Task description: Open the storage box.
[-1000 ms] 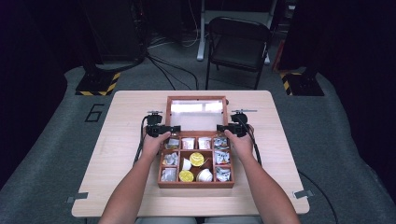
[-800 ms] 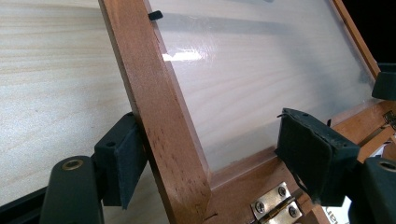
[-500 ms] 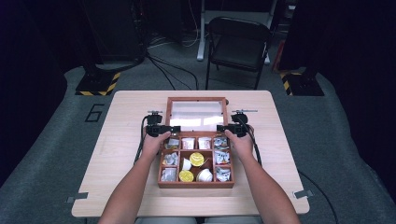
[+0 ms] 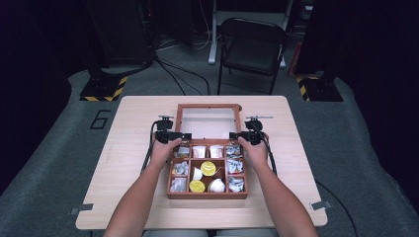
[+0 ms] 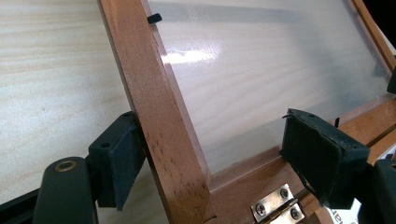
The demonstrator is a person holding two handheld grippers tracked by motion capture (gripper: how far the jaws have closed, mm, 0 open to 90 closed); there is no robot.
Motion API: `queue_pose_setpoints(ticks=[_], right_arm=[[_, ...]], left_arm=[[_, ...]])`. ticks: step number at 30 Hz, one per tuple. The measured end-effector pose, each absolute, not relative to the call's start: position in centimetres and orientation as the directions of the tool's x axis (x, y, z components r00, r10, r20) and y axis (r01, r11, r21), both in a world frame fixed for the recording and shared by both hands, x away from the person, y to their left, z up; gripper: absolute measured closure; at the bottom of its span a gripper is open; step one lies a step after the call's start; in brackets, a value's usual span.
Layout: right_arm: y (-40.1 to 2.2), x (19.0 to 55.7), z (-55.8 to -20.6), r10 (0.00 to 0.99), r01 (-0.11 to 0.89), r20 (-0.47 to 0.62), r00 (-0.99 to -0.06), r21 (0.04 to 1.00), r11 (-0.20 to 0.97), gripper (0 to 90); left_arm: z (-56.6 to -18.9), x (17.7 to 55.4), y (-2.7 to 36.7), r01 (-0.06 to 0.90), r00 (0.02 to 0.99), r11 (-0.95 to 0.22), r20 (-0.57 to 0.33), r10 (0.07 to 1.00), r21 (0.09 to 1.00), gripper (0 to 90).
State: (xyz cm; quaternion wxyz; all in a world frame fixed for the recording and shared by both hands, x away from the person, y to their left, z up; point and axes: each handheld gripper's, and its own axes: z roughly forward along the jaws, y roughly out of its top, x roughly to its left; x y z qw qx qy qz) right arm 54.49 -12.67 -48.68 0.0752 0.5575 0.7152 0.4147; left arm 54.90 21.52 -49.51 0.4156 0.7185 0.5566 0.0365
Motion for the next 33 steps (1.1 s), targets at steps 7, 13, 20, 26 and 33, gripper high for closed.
queue_pose_setpoints(ticks=[7, 13, 20, 26, 33], right_arm=[[-12.66, 54.63, -48.77, 0.86, 0.753, 0.374, -0.348, 0.658, 0.018, 38.1], [-12.64, 54.86, -48.87, 0.855, 0.781, 0.4, -0.329, 0.624, 0.009, 36.4], [-12.75, 54.97, -49.19, 0.848, 0.8, 0.426, -0.314, 0.6, -0.004, 34.7], [-12.75, 55.06, -49.24, 0.846, 0.821, 0.45, -0.287, 0.57, -0.024, 34.4], [-12.73, 55.03, -49.09, 0.845, 0.833, 0.455, -0.281, 0.554, -0.021, 34.3]], left_arm=[[-49.73, 54.97, 21.61, 0.773, 0.374, -0.027, -0.421, 0.827, 0.634, 22.0], [-50.02, 55.11, 21.78, 0.786, 0.364, -0.013, -0.445, 0.818, 0.617, 21.8], [-50.19, 55.13, 21.73, 0.799, 0.341, 0.002, -0.456, 0.822, 0.602, 20.0], [-50.32, 55.2, 21.78, 0.806, 0.331, 0.011, -0.466, 0.821, 0.592, 19.8], [-50.24, 55.17, 21.86, 0.805, 0.333, 0.006, -0.46, 0.823, 0.594, 20.2]])
